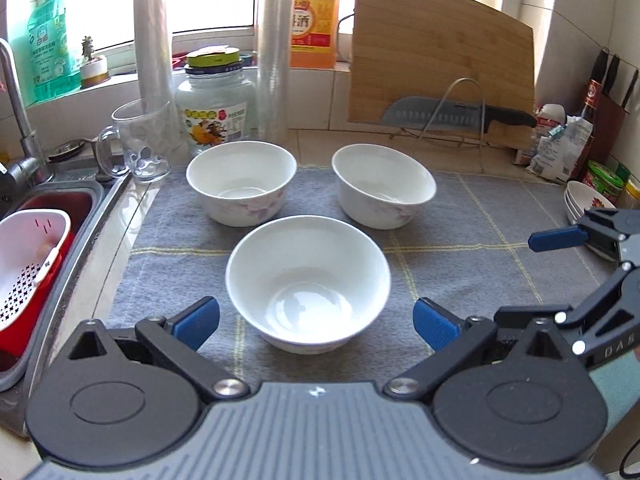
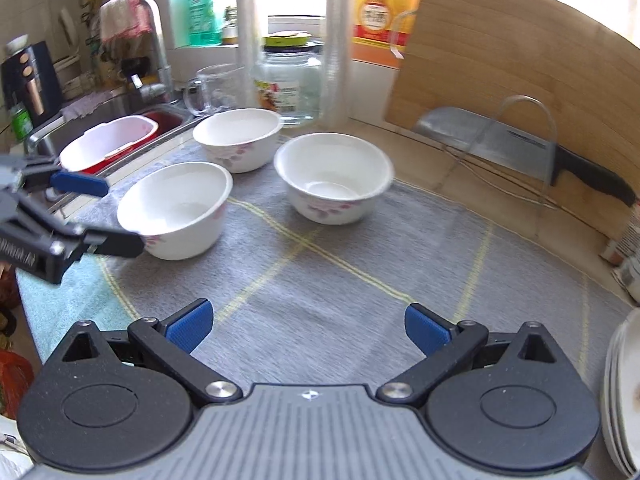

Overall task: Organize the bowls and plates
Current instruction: 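Move both tools to a white floral bowl on the towel, then grip the white bowl's rim with both tools from opposite sides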

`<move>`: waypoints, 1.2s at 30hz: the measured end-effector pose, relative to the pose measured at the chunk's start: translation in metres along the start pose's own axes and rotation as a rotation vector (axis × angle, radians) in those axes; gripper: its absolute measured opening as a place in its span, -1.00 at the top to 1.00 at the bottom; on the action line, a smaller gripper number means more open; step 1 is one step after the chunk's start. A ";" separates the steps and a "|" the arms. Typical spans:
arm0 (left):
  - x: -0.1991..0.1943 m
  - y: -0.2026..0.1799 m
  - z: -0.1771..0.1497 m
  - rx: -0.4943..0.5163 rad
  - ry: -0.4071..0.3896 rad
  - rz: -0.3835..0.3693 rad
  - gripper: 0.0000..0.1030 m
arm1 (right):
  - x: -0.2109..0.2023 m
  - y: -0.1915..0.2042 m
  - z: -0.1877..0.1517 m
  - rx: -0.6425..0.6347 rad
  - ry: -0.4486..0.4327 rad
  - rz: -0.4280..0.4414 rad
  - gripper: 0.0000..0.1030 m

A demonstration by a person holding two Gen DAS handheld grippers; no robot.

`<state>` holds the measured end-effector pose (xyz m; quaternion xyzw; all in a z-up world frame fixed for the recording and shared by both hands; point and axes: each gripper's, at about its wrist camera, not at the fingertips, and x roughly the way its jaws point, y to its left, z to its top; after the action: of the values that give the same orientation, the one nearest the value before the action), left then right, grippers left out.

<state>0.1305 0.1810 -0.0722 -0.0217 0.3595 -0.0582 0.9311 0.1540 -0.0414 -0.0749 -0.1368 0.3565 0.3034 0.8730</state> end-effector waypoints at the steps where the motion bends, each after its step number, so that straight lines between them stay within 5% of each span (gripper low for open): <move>1: 0.003 0.007 0.003 -0.008 0.005 0.000 -0.99 | 0.005 0.006 0.003 -0.014 -0.002 0.008 -1.00; 13: 0.040 0.042 0.030 0.002 0.066 -0.056 -0.94 | 0.052 0.059 0.028 -0.119 -0.018 0.092 -1.00; 19: 0.050 0.041 0.034 0.031 0.091 -0.103 -0.74 | 0.066 0.069 0.035 -0.142 -0.022 0.114 -0.98; 36: 0.061 0.038 0.035 0.047 0.134 -0.180 -0.39 | 0.073 0.076 0.041 -0.216 -0.028 0.157 -0.62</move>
<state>0.2019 0.2109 -0.0898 -0.0280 0.4162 -0.1512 0.8962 0.1690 0.0682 -0.0990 -0.1973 0.3192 0.4093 0.8317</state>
